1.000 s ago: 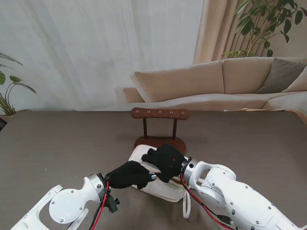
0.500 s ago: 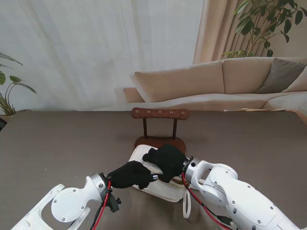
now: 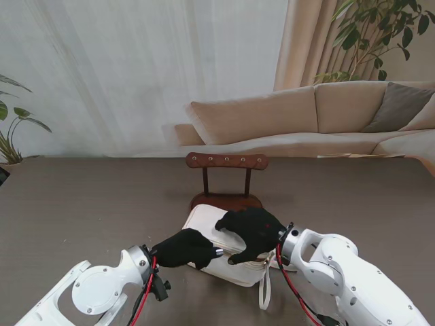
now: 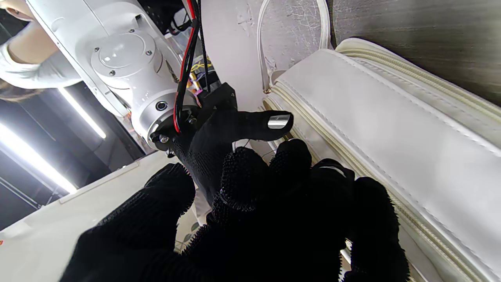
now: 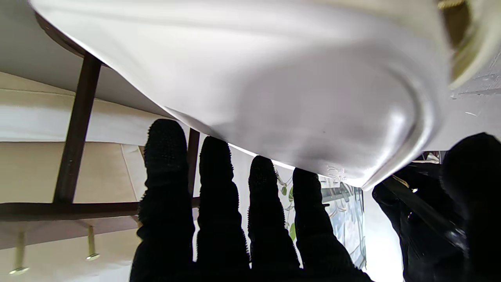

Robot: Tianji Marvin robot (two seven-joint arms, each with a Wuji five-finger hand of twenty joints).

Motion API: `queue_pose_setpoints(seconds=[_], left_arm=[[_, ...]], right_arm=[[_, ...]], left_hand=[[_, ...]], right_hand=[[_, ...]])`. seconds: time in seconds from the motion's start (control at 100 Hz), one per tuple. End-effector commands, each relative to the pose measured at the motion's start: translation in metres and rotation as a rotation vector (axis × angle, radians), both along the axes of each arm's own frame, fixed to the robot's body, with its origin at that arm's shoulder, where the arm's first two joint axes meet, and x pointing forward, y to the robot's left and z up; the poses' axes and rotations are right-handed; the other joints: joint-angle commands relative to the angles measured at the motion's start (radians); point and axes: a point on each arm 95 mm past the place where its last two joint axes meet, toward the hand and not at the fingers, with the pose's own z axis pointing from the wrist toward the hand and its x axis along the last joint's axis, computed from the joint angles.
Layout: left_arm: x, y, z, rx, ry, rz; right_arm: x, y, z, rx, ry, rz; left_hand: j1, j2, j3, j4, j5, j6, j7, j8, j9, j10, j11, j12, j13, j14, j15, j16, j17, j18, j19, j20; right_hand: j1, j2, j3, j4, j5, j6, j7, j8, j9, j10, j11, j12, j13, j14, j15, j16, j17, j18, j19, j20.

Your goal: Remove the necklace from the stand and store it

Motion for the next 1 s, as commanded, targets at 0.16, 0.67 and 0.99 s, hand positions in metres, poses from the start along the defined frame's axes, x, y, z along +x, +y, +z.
queue_pose_setpoints(seconds=[0.16,0.67,0.99], left_arm=[[-0.005,0.001,0.000,0.015,0.014,-0.011],[-0.010,0.009,-0.001,0.032,0.015,0.008],[-0.012,0.012,-0.001,0.044,0.013,0.015]], right_arm=[[0.003,-0.023,0.004,-0.028,0.002,-0.016],[0.025,-0.086,0.000,-0.166,0.034,-0.050],[0.039,-0.094,-0.005,-0.188,-0.035,-0.068]], left_hand=[[-0.026,-0.017,-0.008,0.015,0.037,0.015,0.047,0.000,0.023,0.003,0.010,0.001,0.032,0.042,-0.012,0.017,0.002,-0.046,0.056,0.006],[-0.027,-0.017,-0.008,0.015,0.039,0.016,0.049,0.001,0.025,0.002,0.011,0.001,0.032,0.042,-0.012,0.016,0.003,-0.047,0.057,0.006],[-0.028,-0.017,-0.007,0.014,0.041,0.015,0.050,0.001,0.026,0.001,0.011,0.001,0.034,0.044,-0.013,0.015,0.003,-0.046,0.056,0.006]], right_hand=[[-0.115,-0.039,0.010,0.043,-0.037,-0.008,-0.013,0.010,-0.054,-0.001,-0.017,-0.004,-0.022,-0.005,0.028,0.017,-0.382,0.024,-0.058,0.011],[-0.214,-0.057,0.006,-0.008,-0.094,-0.001,-0.070,-0.002,-0.155,0.008,-0.032,-0.005,-0.120,-0.010,-0.012,0.000,-0.447,0.004,-0.175,-0.012],[-0.134,-0.122,0.022,-0.024,-0.115,-0.009,-0.051,0.003,-0.144,0.013,-0.004,-0.006,-0.089,-0.006,0.005,-0.003,-0.408,0.000,-0.169,-0.005]])
